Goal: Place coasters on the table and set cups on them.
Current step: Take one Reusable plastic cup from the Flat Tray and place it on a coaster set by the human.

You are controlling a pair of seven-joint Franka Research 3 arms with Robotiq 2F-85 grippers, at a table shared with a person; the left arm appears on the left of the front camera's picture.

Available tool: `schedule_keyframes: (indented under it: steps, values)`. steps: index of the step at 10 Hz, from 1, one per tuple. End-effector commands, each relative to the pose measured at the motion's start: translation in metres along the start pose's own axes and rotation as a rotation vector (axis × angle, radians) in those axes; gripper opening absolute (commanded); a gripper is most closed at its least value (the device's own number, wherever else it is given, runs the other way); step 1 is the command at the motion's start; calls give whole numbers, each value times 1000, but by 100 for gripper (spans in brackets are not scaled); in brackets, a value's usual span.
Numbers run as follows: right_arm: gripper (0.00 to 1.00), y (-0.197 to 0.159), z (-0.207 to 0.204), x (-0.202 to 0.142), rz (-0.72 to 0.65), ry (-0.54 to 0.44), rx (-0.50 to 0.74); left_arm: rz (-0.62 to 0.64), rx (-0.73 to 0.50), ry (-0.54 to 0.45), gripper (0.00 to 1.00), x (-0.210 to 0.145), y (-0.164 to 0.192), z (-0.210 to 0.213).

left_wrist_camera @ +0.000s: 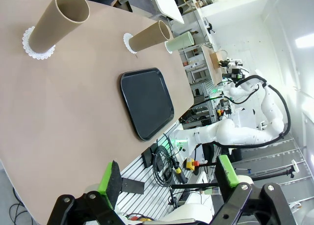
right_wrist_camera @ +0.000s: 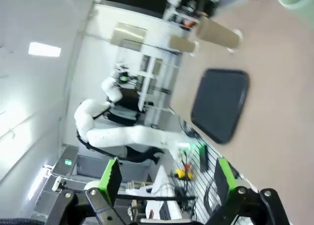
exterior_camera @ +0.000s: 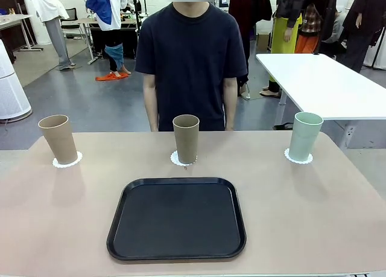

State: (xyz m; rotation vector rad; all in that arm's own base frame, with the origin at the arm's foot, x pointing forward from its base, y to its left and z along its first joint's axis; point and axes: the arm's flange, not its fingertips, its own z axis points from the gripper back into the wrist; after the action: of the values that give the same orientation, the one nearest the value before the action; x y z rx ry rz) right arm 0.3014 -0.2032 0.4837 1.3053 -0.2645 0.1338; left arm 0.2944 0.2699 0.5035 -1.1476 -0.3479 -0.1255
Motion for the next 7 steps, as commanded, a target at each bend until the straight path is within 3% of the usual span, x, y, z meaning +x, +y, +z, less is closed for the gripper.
schedule_keyframes:
  steps: [1, 2, 3, 7]
  values:
    - [100, 18, 1, 3, -5, 78, -151, 8, -10, -10, 100, 0, -3, 2]
    - [100, 23, 1, 6, 26, 52, -176, 8, -10, -10, 100, 0, -3, 2]
    - [100, 1, 0, 6, -24, 38, -67, 8, -10, -10, 100, 0, -3, 2]
    - [100, 1, 0, 6, -24, 38, -67, 8, -10, -10, 100, 0, -3, 2]
